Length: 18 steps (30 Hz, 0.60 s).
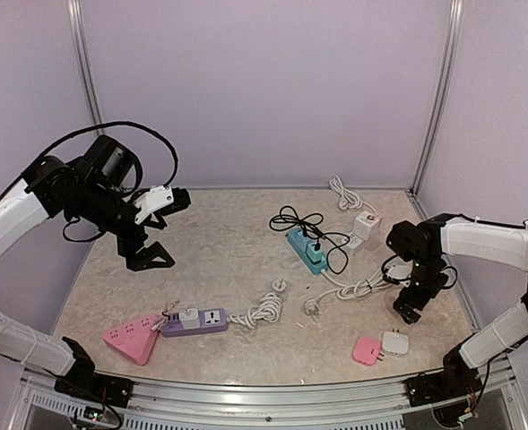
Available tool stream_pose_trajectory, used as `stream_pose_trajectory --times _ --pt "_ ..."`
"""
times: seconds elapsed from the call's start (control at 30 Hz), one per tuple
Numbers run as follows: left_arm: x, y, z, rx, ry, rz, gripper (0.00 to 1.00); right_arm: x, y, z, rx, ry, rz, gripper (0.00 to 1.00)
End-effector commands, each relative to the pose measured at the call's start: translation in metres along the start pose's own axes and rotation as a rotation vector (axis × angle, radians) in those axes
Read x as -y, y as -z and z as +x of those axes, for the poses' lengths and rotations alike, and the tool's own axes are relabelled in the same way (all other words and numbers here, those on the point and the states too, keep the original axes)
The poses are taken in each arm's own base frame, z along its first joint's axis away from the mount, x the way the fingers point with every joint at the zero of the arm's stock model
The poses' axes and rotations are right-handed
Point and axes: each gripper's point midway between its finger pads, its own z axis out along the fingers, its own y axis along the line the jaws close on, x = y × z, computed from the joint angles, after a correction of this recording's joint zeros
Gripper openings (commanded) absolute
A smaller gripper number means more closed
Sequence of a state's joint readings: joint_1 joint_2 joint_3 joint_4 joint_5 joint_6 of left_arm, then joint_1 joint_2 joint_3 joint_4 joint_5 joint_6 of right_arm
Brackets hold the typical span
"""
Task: Insert the plug
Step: Pick up the plug from the center of the board.
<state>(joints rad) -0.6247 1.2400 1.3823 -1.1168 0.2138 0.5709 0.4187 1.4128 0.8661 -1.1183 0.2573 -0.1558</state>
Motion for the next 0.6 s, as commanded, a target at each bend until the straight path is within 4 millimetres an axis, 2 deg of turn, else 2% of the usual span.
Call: stream_pose_trajectory --times 0.0,0.1,0.2,0.43,0.5,0.57 --pt "0.001 -0.003 0.003 -0.012 0.002 0.016 0.99 0.014 -0.015 -0.010 -0.001 -0.010 0.037 1.00" --pt "0.000 -0.004 0.004 -0.017 0.003 0.014 0.99 0.014 -0.024 -0.007 -0.040 -0.008 0.013 0.99" --pt "0.001 -0.004 0.004 -0.019 0.003 0.015 0.99 0.018 -0.023 -0.010 -0.038 -0.009 0.023 0.95" --pt "0.001 -0.005 0.004 -0.020 0.000 0.018 0.99 0.022 -0.010 -0.023 0.019 -0.018 0.002 0.63" --pt "0.001 -0.005 0.005 -0.021 0.000 0.019 0.99 0.019 -0.008 -0.024 0.025 -0.012 -0.020 0.61" --pt "0.001 -0.006 0.005 -0.023 0.000 0.018 0.99 0.017 -0.007 -0.025 0.029 -0.008 -0.036 0.63"
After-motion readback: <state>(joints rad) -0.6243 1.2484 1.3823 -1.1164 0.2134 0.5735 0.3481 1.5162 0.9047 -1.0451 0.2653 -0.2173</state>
